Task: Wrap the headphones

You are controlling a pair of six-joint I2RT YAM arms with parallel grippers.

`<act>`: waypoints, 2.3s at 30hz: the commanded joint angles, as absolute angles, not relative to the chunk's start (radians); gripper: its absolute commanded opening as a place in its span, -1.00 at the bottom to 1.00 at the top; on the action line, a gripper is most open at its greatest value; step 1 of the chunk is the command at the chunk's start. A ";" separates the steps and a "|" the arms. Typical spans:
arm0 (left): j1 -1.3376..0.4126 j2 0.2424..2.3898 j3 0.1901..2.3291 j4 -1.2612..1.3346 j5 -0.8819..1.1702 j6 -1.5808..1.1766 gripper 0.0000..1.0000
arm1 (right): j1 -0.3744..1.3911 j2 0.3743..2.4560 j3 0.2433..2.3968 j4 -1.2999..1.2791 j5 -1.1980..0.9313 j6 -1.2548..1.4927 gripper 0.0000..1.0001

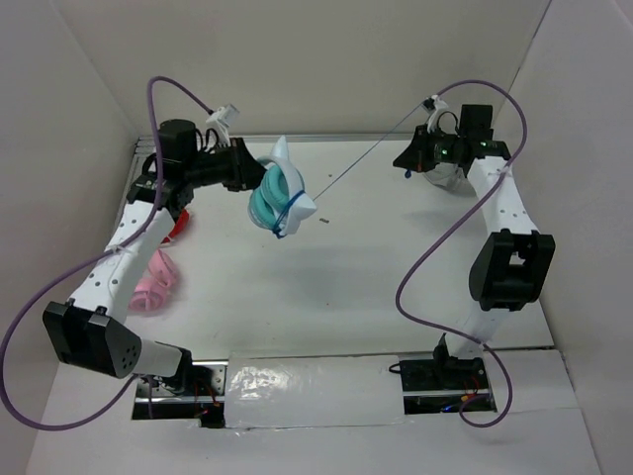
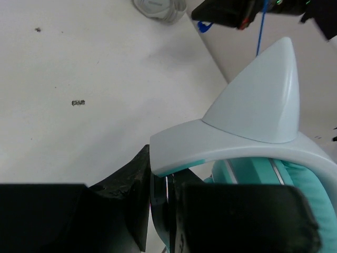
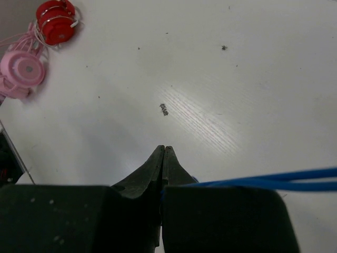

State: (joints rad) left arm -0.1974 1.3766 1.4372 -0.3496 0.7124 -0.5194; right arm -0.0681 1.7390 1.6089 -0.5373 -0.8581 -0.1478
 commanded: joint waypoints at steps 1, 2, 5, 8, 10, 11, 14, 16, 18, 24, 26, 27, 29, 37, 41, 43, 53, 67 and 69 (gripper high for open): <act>-0.247 1.336 1.401 -0.359 0.683 -0.403 -1.00 | -0.087 1.764 1.741 -0.719 -0.899 -0.132 -1.00; -0.258 1.350 1.401 -0.391 0.625 -0.385 -1.00 | -0.083 1.761 1.776 -0.744 -0.896 -0.132 -1.00; -0.301 1.380 1.408 -0.457 0.447 -0.351 -1.00 | -0.049 1.735 1.819 -0.775 -0.861 -0.126 -1.00; -0.339 1.407 1.384 -0.469 0.358 -0.315 -1.00 | -0.014 1.701 1.857 -0.795 -0.812 -0.104 -1.00; -0.362 1.420 1.358 -0.454 0.318 -0.317 -1.00 | 0.030 1.692 1.925 -0.857 -0.779 -0.104 -1.00; -0.371 1.446 1.356 -0.459 0.255 -0.337 -1.00 | 0.044 1.684 1.945 -0.877 -0.737 -0.109 -1.00; -0.373 1.532 1.391 -0.527 0.152 -0.402 -1.00 | 0.126 1.640 1.962 -0.904 -0.671 -0.109 -1.00; -0.373 1.580 1.431 -0.590 0.069 -0.432 -1.00 | 0.167 1.589 1.959 -0.908 -0.609 -0.109 -1.00; -0.368 1.640 1.454 -0.617 0.010 -0.475 -1.00 | 0.234 1.537 1.970 -0.914 -0.563 -0.110 -1.00; -0.373 1.827 1.621 -0.728 -0.119 -0.595 -1.00 | 0.469 1.454 2.005 -0.927 -0.519 -0.124 -1.00; -0.376 1.873 1.679 -0.776 -0.139 -0.643 -1.00 | 0.538 1.472 2.020 -0.936 -0.500 -0.129 -1.00; -0.379 1.893 1.710 -0.802 -0.155 -0.661 -1.00 | 0.598 1.486 2.034 -0.936 -0.494 -0.121 -1.00; -0.383 1.946 1.798 -0.868 -0.179 -0.712 -1.00 | 0.668 1.547 2.069 -0.965 -0.462 -0.118 -1.00; -0.341 1.999 1.979 -0.907 -0.103 -0.865 -1.00 | 0.868 1.641 1.928 -0.871 -0.451 -0.038 -1.00; -0.330 1.977 1.993 -0.871 -0.020 -0.911 -1.00 | 0.980 1.701 1.896 -0.835 -0.428 -0.063 -1.00; -0.322 1.945 1.968 -0.829 0.014 -0.926 -1.00 | 1.000 1.715 1.862 -0.790 -0.442 -0.074 -1.00; -0.232 1.688 1.714 -0.568 0.155 -1.012 -1.00 | 0.994 1.485 1.291 -0.393 -0.243 0.335 -0.80; -0.235 1.591 1.723 -0.433 0.167 -1.178 -1.00 | 1.092 1.244 1.011 -0.199 0.322 0.675 0.28; -0.235 1.577 1.724 -0.422 0.164 -1.177 -1.00 | 1.086 1.223 0.976 -0.206 0.360 0.733 0.41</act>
State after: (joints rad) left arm -0.2279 1.6394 1.6737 -0.5156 0.1505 -1.1282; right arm 1.0904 1.2758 1.0130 -0.2394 0.1879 0.5938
